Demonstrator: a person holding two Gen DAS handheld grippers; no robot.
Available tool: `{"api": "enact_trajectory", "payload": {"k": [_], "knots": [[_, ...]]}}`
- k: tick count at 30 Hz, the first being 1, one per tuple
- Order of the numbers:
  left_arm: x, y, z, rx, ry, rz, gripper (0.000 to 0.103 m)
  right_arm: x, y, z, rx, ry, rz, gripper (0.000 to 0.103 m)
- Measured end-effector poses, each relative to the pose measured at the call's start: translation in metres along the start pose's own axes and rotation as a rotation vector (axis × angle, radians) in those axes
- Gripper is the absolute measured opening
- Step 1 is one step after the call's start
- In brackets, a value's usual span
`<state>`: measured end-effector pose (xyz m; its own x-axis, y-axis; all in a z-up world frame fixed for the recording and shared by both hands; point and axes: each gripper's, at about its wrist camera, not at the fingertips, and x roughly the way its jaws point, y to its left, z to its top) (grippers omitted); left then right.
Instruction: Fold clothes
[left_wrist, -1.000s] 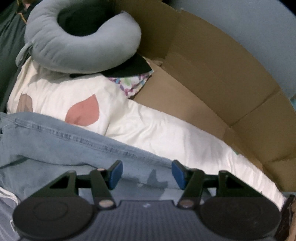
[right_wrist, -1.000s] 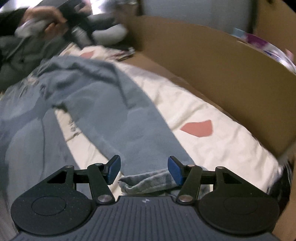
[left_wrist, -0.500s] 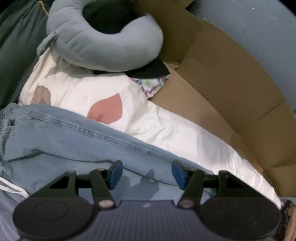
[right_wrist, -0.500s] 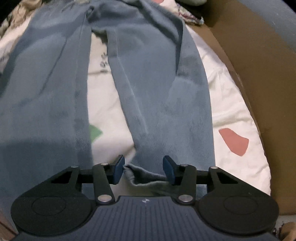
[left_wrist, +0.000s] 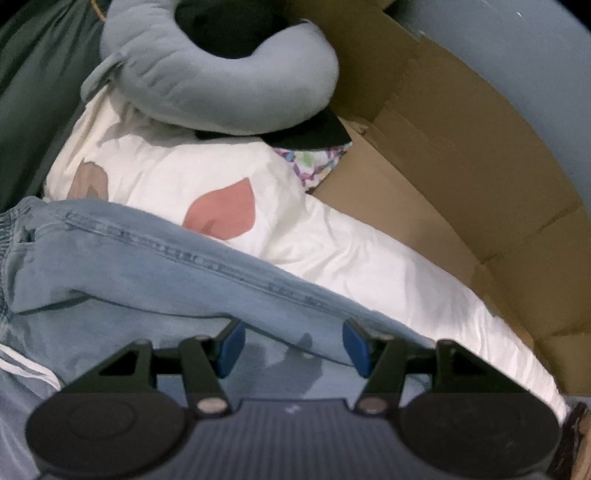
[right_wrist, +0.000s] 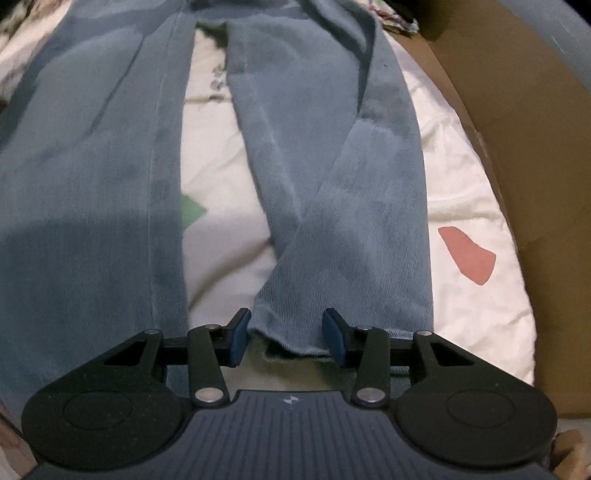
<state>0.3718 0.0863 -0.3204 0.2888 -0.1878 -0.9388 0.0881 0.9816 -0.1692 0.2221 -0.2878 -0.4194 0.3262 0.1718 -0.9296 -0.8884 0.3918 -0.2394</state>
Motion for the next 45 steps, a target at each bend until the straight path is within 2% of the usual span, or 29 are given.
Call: {"api": "enact_trajectory", "payload": {"k": [4,6,8,9,10,17,22,31,35,41,45], "knots": [[0.001,-0.006,-0.003,0.014,0.003,0.002,0.062,-0.001,0.006,-0.005,-0.018,-0.008,-0.026,0.049],[0.000,-0.008,-0.004,0.018,0.001,0.003,0.062,-0.003,0.002,-0.006,0.025,-0.031,-0.024,0.042],[0.000,-0.010,-0.005,0.024,-0.003,0.008,0.062,-0.005,-0.006,-0.007,0.091,-0.058,-0.001,0.021],[-0.001,-0.011,-0.005,0.027,-0.005,0.012,0.062,-0.007,-0.010,-0.008,0.118,-0.069,0.001,0.013],[-0.001,-0.011,-0.006,0.030,-0.006,0.017,0.062,-0.009,-0.014,-0.009,0.142,-0.080,0.001,0.010],[0.004,-0.002,-0.004,0.002,-0.005,0.049,0.062,-0.042,-0.063,-0.017,0.420,-0.225,-0.056,0.010],[0.003,0.006,0.000,-0.016,-0.030,0.079,0.062,-0.051,-0.103,-0.023,0.568,-0.298,-0.141,0.010],[-0.004,0.034,0.009,-0.085,-0.097,0.146,0.062,-0.036,-0.163,-0.030,0.744,-0.278,-0.321,0.009],[-0.004,0.052,0.014,-0.154,-0.115,0.155,0.062,-0.026,-0.191,-0.040,0.837,-0.268,-0.399,0.009],[0.008,0.079,0.027,-0.252,-0.124,0.172,0.062,-0.009,-0.221,-0.048,0.912,-0.268,-0.401,0.009],[0.018,0.099,0.028,-0.360,-0.112,0.135,0.061,0.003,-0.232,-0.048,0.943,-0.261,-0.405,0.009]]}}
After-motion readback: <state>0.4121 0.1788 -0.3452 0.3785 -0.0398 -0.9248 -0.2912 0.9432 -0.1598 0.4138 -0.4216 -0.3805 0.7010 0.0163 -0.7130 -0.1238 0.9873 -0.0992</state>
